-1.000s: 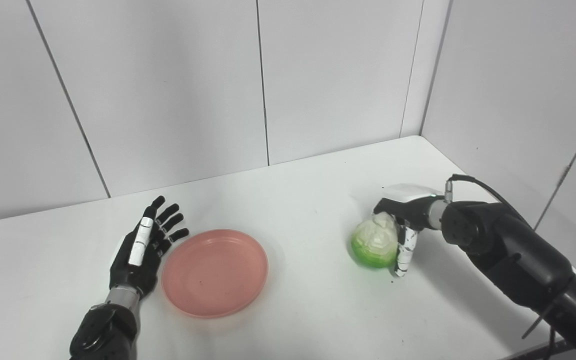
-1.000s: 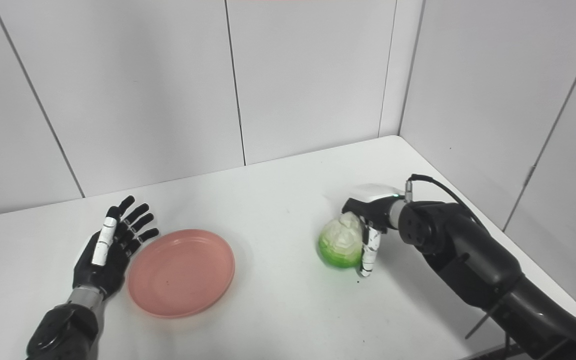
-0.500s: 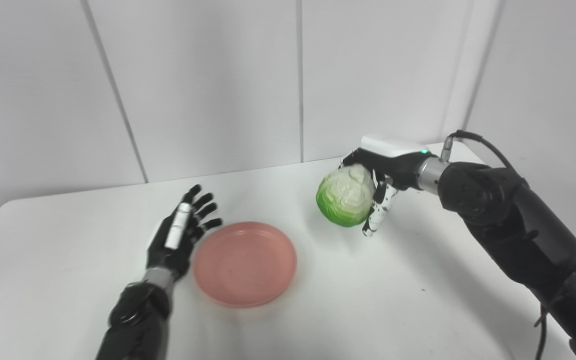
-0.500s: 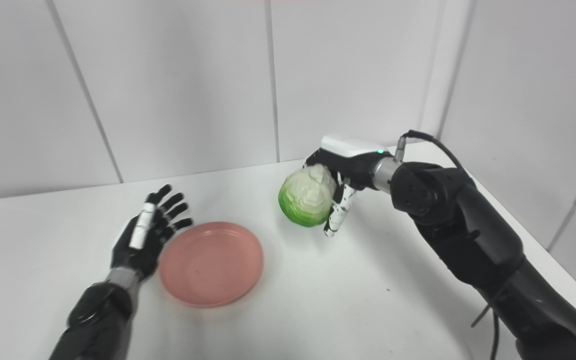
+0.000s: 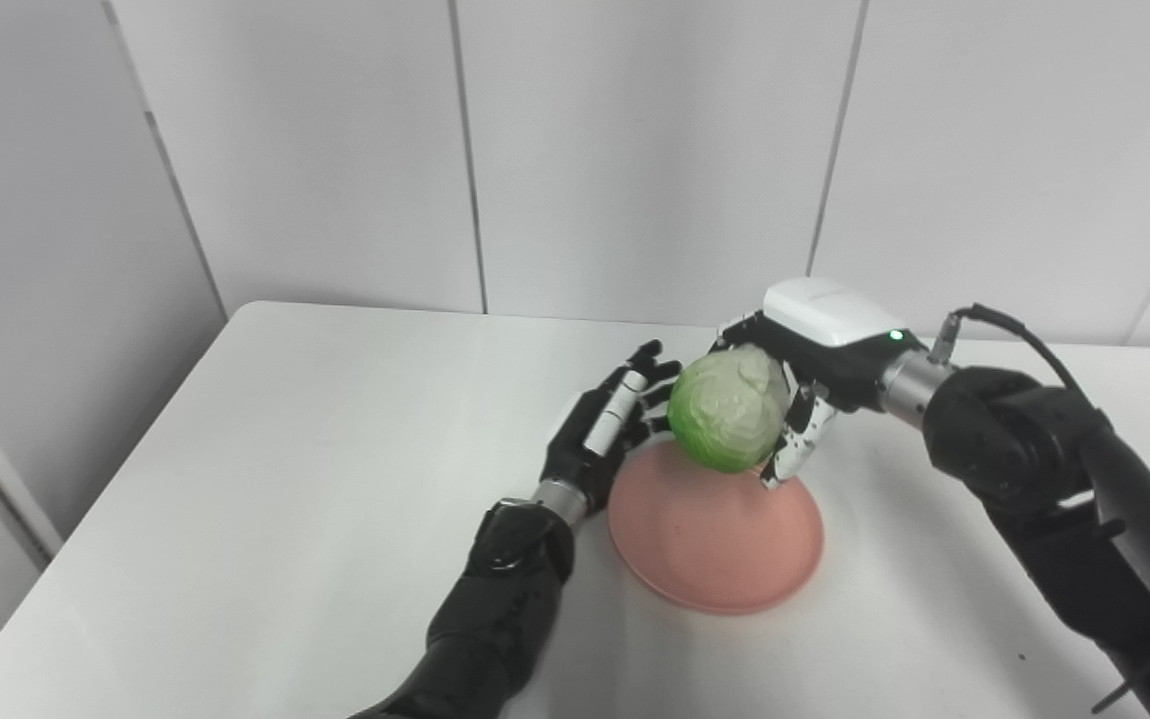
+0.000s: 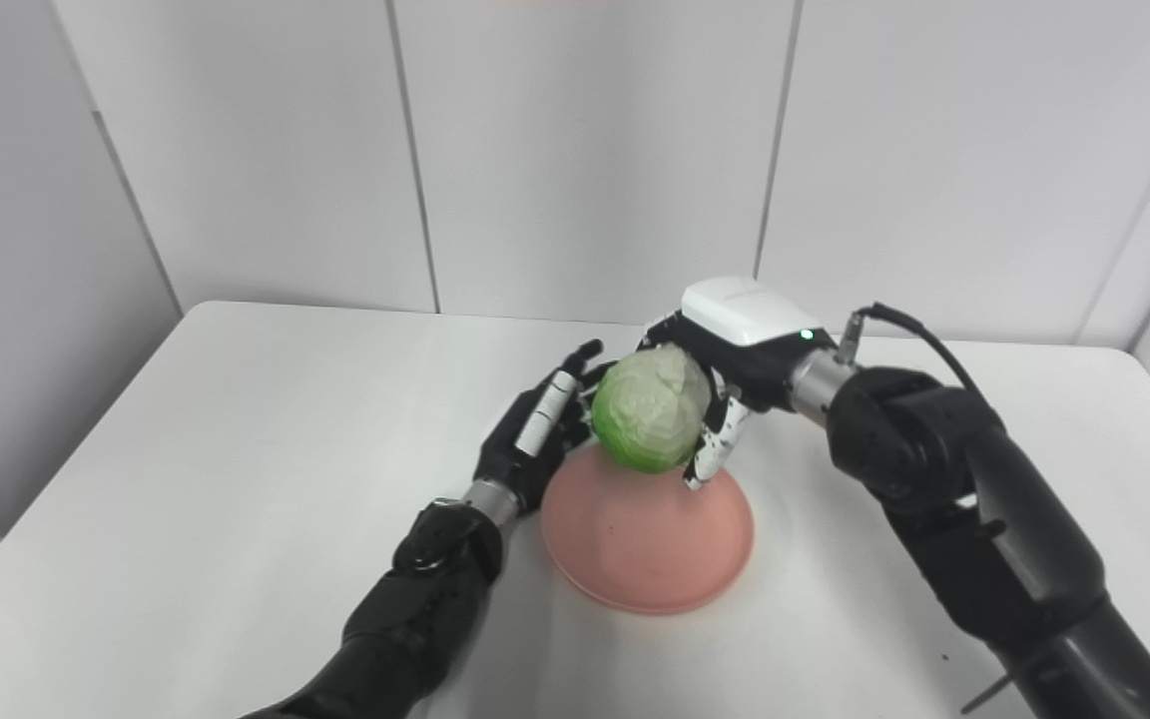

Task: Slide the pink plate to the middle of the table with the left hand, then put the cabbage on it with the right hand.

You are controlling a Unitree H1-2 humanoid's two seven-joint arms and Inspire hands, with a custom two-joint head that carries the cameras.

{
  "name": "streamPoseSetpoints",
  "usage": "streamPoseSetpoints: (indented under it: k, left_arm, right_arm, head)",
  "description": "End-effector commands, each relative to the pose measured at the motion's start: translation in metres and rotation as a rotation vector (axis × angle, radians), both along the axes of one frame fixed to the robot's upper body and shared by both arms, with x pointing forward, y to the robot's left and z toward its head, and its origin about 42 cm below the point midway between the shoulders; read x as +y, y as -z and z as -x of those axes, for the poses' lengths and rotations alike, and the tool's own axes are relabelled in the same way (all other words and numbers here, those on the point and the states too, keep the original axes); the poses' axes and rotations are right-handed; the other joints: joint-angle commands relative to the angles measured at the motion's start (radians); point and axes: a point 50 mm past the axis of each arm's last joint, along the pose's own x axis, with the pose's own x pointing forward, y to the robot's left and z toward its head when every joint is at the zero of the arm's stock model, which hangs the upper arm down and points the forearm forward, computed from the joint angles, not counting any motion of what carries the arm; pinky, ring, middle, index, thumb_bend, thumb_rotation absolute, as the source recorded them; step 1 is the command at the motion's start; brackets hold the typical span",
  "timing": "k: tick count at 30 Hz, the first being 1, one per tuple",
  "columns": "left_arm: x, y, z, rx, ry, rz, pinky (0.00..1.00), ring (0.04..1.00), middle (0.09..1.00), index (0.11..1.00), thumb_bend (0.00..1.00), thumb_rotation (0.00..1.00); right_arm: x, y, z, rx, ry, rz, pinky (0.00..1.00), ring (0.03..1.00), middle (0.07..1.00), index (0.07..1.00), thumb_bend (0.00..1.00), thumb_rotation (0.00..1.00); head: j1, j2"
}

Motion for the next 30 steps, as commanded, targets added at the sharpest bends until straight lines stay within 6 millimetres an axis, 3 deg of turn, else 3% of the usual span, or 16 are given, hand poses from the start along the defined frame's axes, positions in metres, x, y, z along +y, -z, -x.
streamPoseSetpoints:
  k: [1, 5, 14, 19, 23, 24, 25, 26, 27, 28, 29, 30]
  left_arm:
    - [0.006, 0.062, 0.037, 0.236, -0.019, -0.039, 0.65, 0.842, 0.866, 0.901, 0.91, 0.75]
    - [0.016, 0.067, 0.041, 0.229, -0.04, -0.045, 0.63, 0.833, 0.855, 0.898, 0.92, 0.75]
    - [0.034, 0.067, 0.042, 0.228, -0.058, -0.045, 0.62, 0.836, 0.856, 0.886, 0.91, 0.75]
    - [0.044, 0.064, 0.041, 0.233, -0.055, -0.04, 0.65, 0.836, 0.848, 0.881, 0.94, 0.75]
    - [0.046, 0.061, 0.039, 0.229, -0.048, -0.035, 0.65, 0.836, 0.852, 0.883, 0.94, 0.74]
    - [0.047, 0.061, 0.039, 0.228, -0.046, -0.034, 0.65, 0.836, 0.85, 0.881, 0.94, 0.74]
    - [0.047, 0.06, 0.039, 0.227, -0.044, -0.035, 0.65, 0.831, 0.845, 0.88, 0.94, 0.74]
    - [0.047, 0.059, 0.038, 0.225, -0.042, -0.037, 0.65, 0.83, 0.843, 0.879, 0.94, 0.74]
    - [0.047, 0.059, 0.037, 0.224, -0.041, -0.038, 0.65, 0.832, 0.844, 0.881, 0.94, 0.74]
    - [0.047, 0.058, 0.036, 0.225, -0.04, -0.041, 0.65, 0.832, 0.844, 0.882, 0.94, 0.74]
    - [0.048, 0.057, 0.036, 0.226, -0.04, -0.044, 0.66, 0.839, 0.853, 0.888, 0.95, 0.74]
    - [0.048, 0.056, 0.036, 0.226, -0.041, -0.044, 0.67, 0.839, 0.854, 0.888, 0.94, 0.74]
  right_arm:
    - [0.007, -0.012, -0.002, -0.087, -0.052, -0.006, 0.31, 0.379, 0.463, 0.547, 0.51, 0.0]
    - [0.026, 0.014, -0.009, -0.065, -0.07, 0.037, 0.31, 0.38, 0.468, 0.54, 0.51, 0.0]
    - [0.046, 0.041, -0.02, -0.046, -0.054, 0.122, 0.37, 0.41, 0.512, 0.511, 0.52, 0.0]
    - [0.05, 0.046, -0.019, -0.049, -0.059, 0.188, 0.33, 0.411, 0.519, 0.511, 0.51, 0.0]
    - [0.051, 0.047, -0.018, -0.017, -0.032, 0.259, 0.38, 0.465, 0.515, 0.491, 0.52, 0.0]
    - [0.051, 0.046, -0.017, -0.003, -0.018, 0.267, 0.4, 0.503, 0.574, 0.493, 0.52, 0.08]
    - [0.052, 0.046, -0.017, 0.006, -0.009, 0.27, 0.44, 0.555, 0.639, 0.573, 0.81, 0.28]
    - [0.05, 0.045, -0.016, 0.024, 0.004, 0.272, 0.45, 0.573, 0.661, 0.6, 0.9, 0.34]
    - [0.049, 0.044, -0.016, 0.036, 0.012, 0.273, 0.63, 0.718, 0.763, 0.697, 0.96, 0.51]
    - [0.047, 0.041, -0.017, 0.047, 0.017, 0.274, 0.69, 0.768, 0.798, 0.73, 0.98, 0.56]
    - [0.046, 0.039, -0.017, 0.053, 0.021, 0.275, 0.86, 0.85, 0.862, 0.784, 0.99, 0.65]
    - [0.044, 0.036, -0.017, 0.056, 0.024, 0.275, 0.94, 0.898, 0.9, 0.817, 1.0, 0.69]
  head:
    - [0.007, 0.002]
    - [0.001, 0.012]
    - [-0.069, 0.036]
    - [-0.11, 0.042]
    - [-0.126, 0.044]
    - [-0.131, 0.045]
    - [-0.131, 0.045]
    - [-0.137, 0.045]
    - [-0.137, 0.045]
    - [-0.141, 0.045]
    - [-0.141, 0.045]
    - [-0.146, 0.046]
